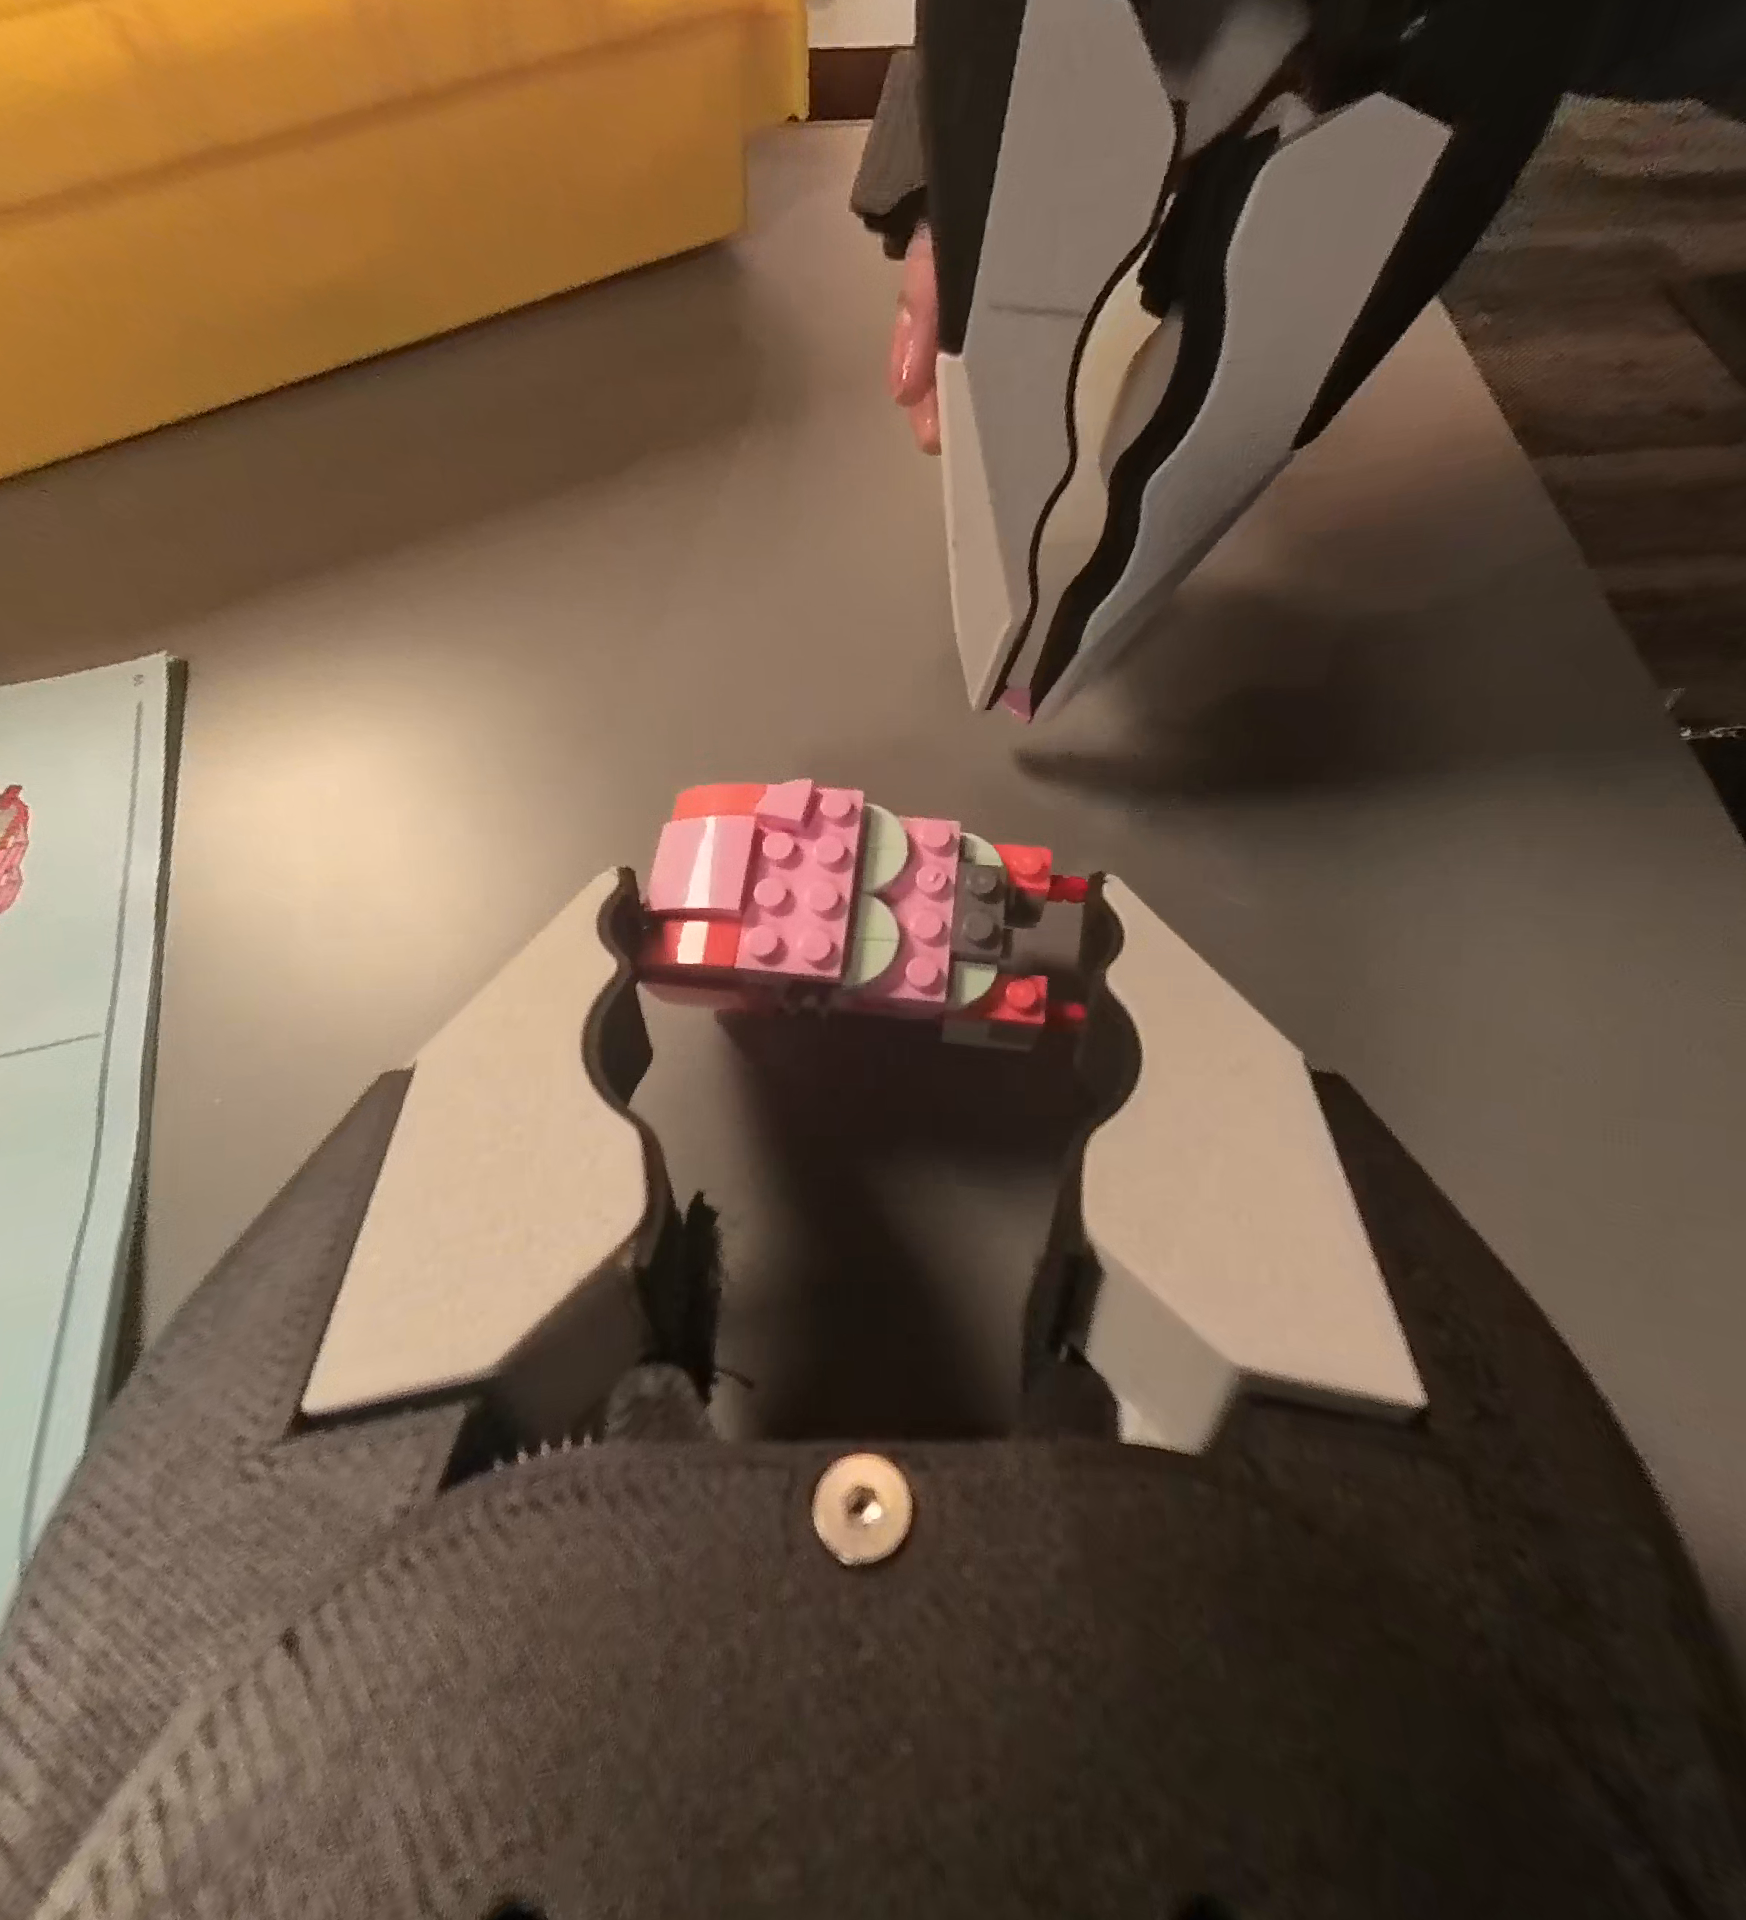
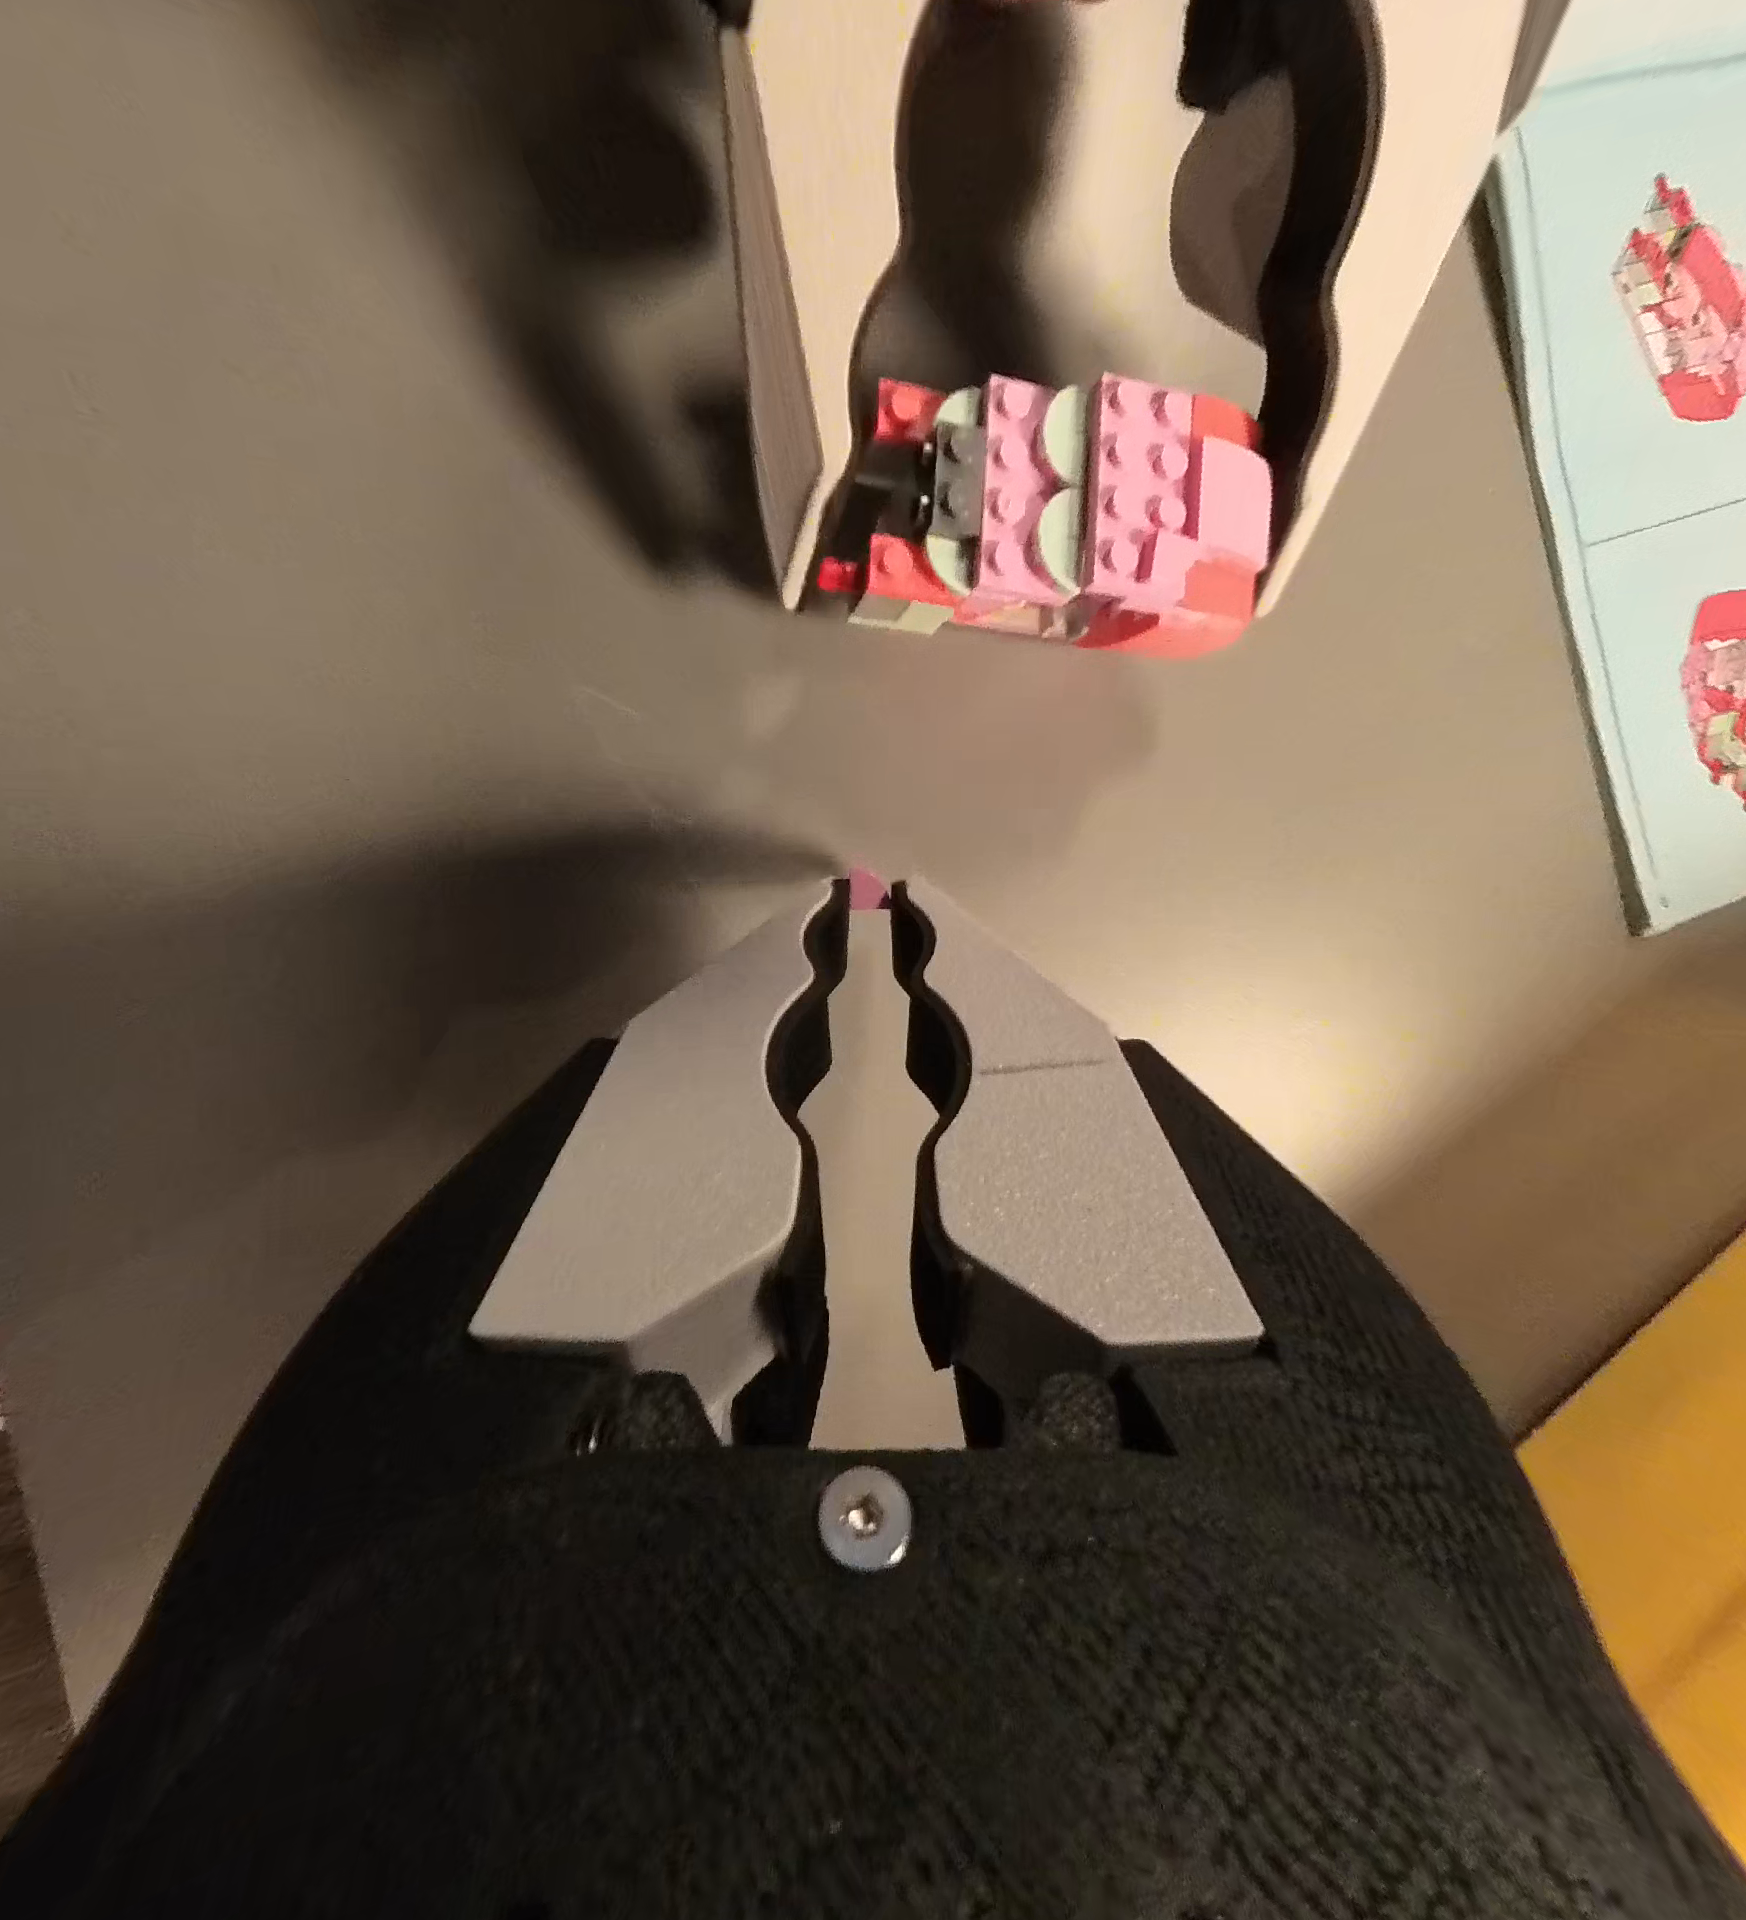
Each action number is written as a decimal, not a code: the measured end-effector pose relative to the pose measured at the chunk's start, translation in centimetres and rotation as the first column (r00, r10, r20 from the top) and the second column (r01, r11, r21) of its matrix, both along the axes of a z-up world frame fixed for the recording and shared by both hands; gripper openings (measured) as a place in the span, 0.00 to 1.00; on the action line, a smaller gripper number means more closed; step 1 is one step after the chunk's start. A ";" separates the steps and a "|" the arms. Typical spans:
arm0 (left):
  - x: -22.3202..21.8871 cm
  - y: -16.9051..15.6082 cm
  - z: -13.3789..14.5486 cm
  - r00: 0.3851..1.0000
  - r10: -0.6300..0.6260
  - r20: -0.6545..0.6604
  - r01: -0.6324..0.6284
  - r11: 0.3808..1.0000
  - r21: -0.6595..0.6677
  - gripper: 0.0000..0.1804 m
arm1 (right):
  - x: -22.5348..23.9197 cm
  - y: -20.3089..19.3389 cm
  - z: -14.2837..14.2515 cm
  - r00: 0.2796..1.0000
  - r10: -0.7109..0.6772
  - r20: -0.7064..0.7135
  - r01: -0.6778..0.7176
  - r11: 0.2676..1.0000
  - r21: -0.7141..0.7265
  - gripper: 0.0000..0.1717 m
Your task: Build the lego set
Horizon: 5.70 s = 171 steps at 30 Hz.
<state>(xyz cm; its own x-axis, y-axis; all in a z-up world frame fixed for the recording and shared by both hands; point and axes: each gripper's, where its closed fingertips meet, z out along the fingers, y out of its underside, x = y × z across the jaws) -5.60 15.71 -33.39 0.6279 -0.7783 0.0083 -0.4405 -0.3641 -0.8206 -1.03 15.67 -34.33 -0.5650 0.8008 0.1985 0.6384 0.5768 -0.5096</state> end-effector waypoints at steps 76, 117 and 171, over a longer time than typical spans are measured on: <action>-1.0 2.1 3.4 0.882 0.396 0.256 -0.420 0.906 0.047 0.44 | -7.2 1.4 7.6 0.569 -0.822 0.023 0.404 0.256 -0.878 0.21; -3.4 1.3 8.5 0.794 0.299 0.529 -0.485 0.836 0.257 0.38 | 1.6 2.3 0.2 0.698 -0.716 0.023 0.641 0.610 -0.466 0.14; -0.6 -0.8 10.6 0.875 0.088 0.477 -0.340 0.811 0.476 0.38 | -2.8 1.1 9.4 0.782 -0.524 -0.337 0.401 0.837 -0.371 0.03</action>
